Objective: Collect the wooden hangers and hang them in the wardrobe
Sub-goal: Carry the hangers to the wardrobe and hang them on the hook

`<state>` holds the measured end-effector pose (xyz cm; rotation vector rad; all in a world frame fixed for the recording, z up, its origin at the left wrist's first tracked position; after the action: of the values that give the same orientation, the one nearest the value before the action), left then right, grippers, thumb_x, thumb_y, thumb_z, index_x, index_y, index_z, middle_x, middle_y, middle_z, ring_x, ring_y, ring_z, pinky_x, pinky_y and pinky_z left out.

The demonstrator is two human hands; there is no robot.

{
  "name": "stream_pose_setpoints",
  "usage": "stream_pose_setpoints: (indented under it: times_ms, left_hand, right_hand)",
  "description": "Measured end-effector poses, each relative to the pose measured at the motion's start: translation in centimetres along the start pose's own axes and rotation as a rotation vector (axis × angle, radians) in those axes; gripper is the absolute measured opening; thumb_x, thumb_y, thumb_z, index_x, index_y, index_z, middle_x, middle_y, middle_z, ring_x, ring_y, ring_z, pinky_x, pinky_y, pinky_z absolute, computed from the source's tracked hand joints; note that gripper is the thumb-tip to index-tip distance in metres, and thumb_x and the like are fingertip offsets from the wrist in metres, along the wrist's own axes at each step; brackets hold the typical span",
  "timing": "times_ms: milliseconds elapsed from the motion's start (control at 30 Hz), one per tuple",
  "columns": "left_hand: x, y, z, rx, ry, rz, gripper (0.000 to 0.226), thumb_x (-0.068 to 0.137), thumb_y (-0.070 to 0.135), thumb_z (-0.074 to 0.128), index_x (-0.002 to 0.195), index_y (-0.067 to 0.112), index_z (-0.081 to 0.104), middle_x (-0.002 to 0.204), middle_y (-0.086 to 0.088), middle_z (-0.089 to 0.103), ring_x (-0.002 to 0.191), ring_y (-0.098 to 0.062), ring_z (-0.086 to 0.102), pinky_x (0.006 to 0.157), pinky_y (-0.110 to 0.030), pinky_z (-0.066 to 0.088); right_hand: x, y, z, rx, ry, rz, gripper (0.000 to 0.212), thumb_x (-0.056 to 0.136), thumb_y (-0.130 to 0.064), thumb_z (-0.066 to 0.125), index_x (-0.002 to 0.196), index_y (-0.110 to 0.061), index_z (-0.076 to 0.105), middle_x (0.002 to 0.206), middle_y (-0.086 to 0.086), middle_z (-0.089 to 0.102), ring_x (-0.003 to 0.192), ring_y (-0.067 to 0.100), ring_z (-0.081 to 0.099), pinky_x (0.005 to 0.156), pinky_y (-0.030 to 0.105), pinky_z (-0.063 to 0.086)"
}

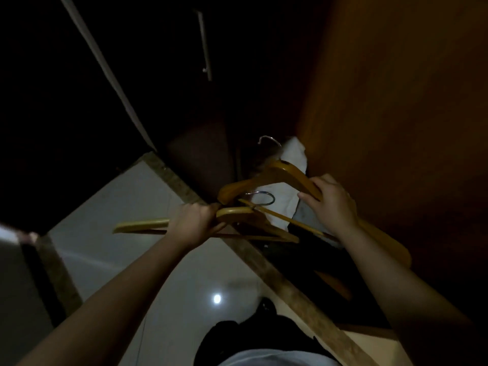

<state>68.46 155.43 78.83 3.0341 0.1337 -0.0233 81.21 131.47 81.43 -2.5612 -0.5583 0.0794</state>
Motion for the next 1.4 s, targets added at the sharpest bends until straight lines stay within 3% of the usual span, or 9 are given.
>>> stream_pose_setpoints:
  times_ms: [267, 400, 500, 667, 833, 933, 1100, 1233, 1400]
  left_hand:
    - [9.5, 4.8, -9.9, 0.046, 0.364, 0.42, 0.027, 0.075, 0.043, 0.061, 0.093, 0.022, 0.059, 0.072, 0.002, 0.064, 0.062, -0.015, 0.062, 0.05, -0.022, 0.04]
    - [12.9, 7.6, -14.3, 0.066, 0.409, 0.522, 0.059, 0.074, 0.042, 0.069, 0.126, 0.019, 0.054, 0.119, -0.003, 0.064, 0.107, -0.023, 0.061, 0.086, -0.036, 0.05]
    - [14.7, 9.3, -17.0, 0.008, 0.347, 0.517, 0.078, 0.083, 0.047, 0.059, 0.147, 0.029, 0.017, 0.15, 0.002, 0.036, 0.138, -0.02, 0.033, 0.112, -0.039, 0.024]
    - [17.0, 11.3, -20.9, -0.102, 0.304, 0.634, 0.082, 0.083, 0.063, 0.043, 0.138, 0.042, -0.015, 0.158, 0.011, 0.008, 0.146, -0.01, 0.006, 0.116, -0.032, 0.007]
    - [18.4, 12.7, -26.7, -0.166, 0.346, 0.747, 0.083, 0.083, 0.06, 0.047, 0.138, 0.047, -0.012, 0.157, 0.015, 0.008, 0.144, -0.006, 0.012, 0.116, -0.031, 0.014]
    - [19.1, 13.4, -29.9, -0.215, 0.339, 0.795, 0.082, 0.083, 0.055, 0.052, 0.136, 0.05, -0.01, 0.156, 0.016, 0.013, 0.142, -0.006, 0.019, 0.115, -0.033, 0.023]
    - [20.0, 15.4, -34.9, -0.247, 0.351, 0.846, 0.08, 0.087, 0.043, 0.056, 0.143, 0.046, 0.0, 0.154, 0.014, 0.023, 0.139, -0.009, 0.025, 0.11, -0.037, 0.031]
    - [21.1, 17.4, -38.7, -0.247, 0.37, 0.863, 0.078, 0.089, 0.039, 0.055, 0.145, 0.044, 0.001, 0.152, 0.01, 0.027, 0.137, -0.013, 0.03, 0.106, -0.038, 0.037]
    - [23.4, 20.0, -43.3, -0.251, 0.425, 0.839, 0.075, 0.088, 0.042, 0.055, 0.145, 0.043, 0.006, 0.153, 0.01, 0.025, 0.138, -0.014, 0.028, 0.107, -0.043, 0.036]
  right_hand:
    - [4.5, -1.0, -8.9, -0.001, 0.159, 0.006, 0.027, 0.084, -0.042, 0.062, 0.107, -0.027, 0.063, 0.092, -0.009, 0.052, 0.084, 0.016, 0.055, 0.074, 0.038, 0.049]
    - [4.7, -1.1, -13.2, 0.067, 0.231, 0.04, 0.027, 0.084, -0.037, 0.063, 0.108, -0.023, 0.063, 0.092, -0.009, 0.051, 0.087, 0.016, 0.056, 0.078, 0.043, 0.049]
    - [4.1, -1.7, -16.9, 0.124, 0.303, 0.077, 0.023, 0.084, -0.031, 0.064, 0.103, -0.018, 0.065, 0.092, 0.0, 0.053, 0.085, 0.021, 0.054, 0.077, 0.042, 0.047]
    - [3.1, -3.8, -22.6, 0.181, 0.398, 0.104, 0.021, 0.084, -0.025, 0.066, 0.102, -0.015, 0.065, 0.094, 0.008, 0.056, 0.083, 0.024, 0.057, 0.072, 0.04, 0.049]
    - [2.0, -6.9, -28.0, 0.104, 0.536, 0.123, 0.034, 0.084, -0.026, 0.065, 0.117, -0.019, 0.06, 0.102, -0.004, 0.059, 0.092, 0.016, 0.059, 0.087, 0.042, 0.051]
    - [1.1, -8.9, -30.8, -0.073, 0.65, 0.155, 0.058, 0.087, -0.033, 0.06, 0.141, -0.028, 0.037, 0.126, -0.004, 0.056, 0.104, 0.019, 0.059, 0.097, 0.042, 0.045]
    - [0.8, -10.5, -34.6, -0.292, 0.76, 0.158, 0.067, 0.09, -0.041, 0.051, 0.143, -0.048, 0.01, 0.138, 0.0, 0.05, 0.099, 0.025, 0.061, 0.097, 0.044, 0.045]
    - [1.5, -11.2, -38.4, -0.331, 0.84, 0.079, 0.07, 0.091, -0.039, 0.051, 0.136, -0.055, 0.0, 0.146, -0.002, 0.041, 0.074, 0.015, 0.056, 0.09, 0.048, 0.05]
    - [3.8, -10.1, -44.0, -0.307, 0.917, 0.037, 0.069, 0.091, -0.034, 0.053, 0.143, -0.048, 0.008, 0.15, -0.002, 0.036, 0.058, -0.01, 0.026, 0.089, 0.051, 0.051]
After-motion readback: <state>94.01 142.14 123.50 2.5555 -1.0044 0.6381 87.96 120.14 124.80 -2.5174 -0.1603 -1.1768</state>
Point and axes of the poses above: each hand's wrist, its own x-axis towards the middle knuckle, its own z-axis out of the palm, y = z × x, the point moved 6 cm from there along x, towards the middle knuckle
